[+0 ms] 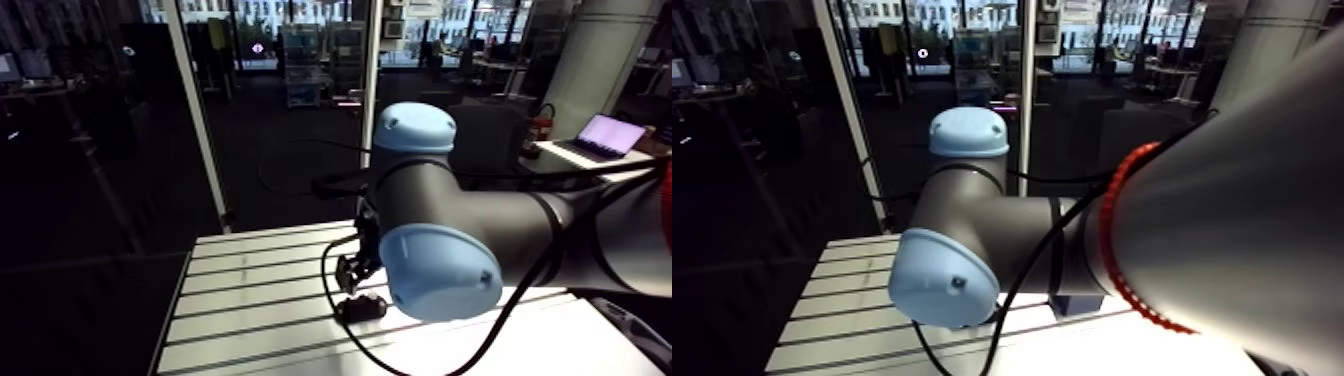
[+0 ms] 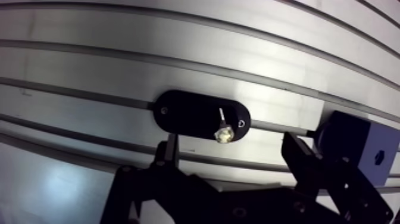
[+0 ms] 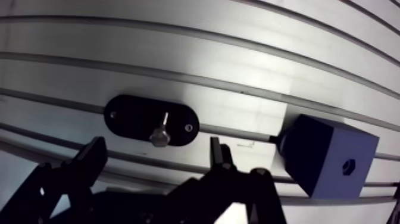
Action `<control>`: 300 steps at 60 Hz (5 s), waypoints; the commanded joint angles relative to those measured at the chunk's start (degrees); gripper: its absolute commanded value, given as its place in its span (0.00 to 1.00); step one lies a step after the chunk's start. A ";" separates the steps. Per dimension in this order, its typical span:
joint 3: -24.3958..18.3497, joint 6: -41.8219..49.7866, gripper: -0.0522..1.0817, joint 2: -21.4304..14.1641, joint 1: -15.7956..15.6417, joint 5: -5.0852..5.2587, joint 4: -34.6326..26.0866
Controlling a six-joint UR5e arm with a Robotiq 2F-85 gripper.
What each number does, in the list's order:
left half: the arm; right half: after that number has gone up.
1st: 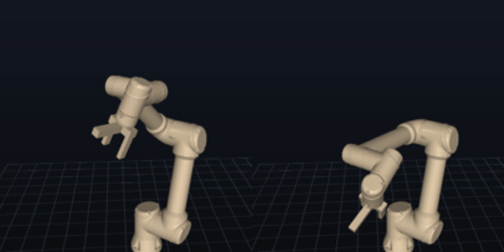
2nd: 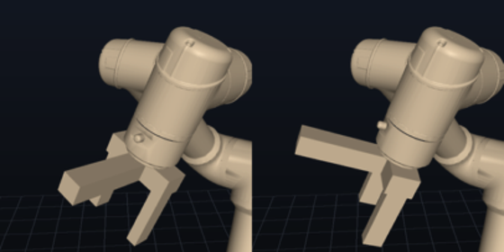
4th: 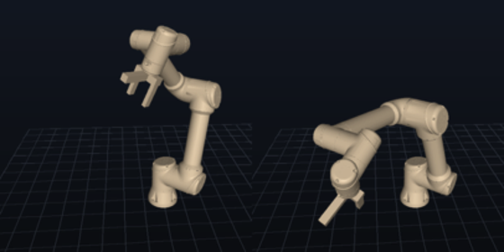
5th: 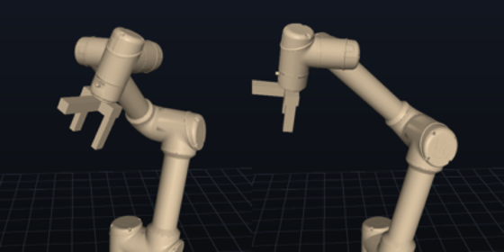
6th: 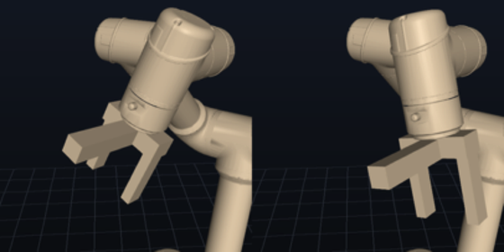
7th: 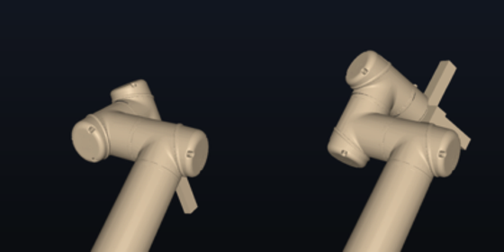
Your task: Pick up the M10 bolt and insert it into the hex recess until seated.
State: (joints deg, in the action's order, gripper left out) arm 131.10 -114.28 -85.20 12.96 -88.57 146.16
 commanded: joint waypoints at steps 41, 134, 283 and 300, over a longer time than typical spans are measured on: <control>0.96 1.12 0.24 2.02 0.05 -0.68 2.26; 0.35 7.54 0.32 2.19 -0.79 -2.63 1.64; -0.09 8.08 0.56 3.78 -1.44 -2.52 0.94; -0.09 8.06 0.59 3.78 -1.44 -2.44 0.94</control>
State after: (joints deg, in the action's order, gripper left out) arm 131.01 -106.19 -81.42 11.51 -91.06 147.10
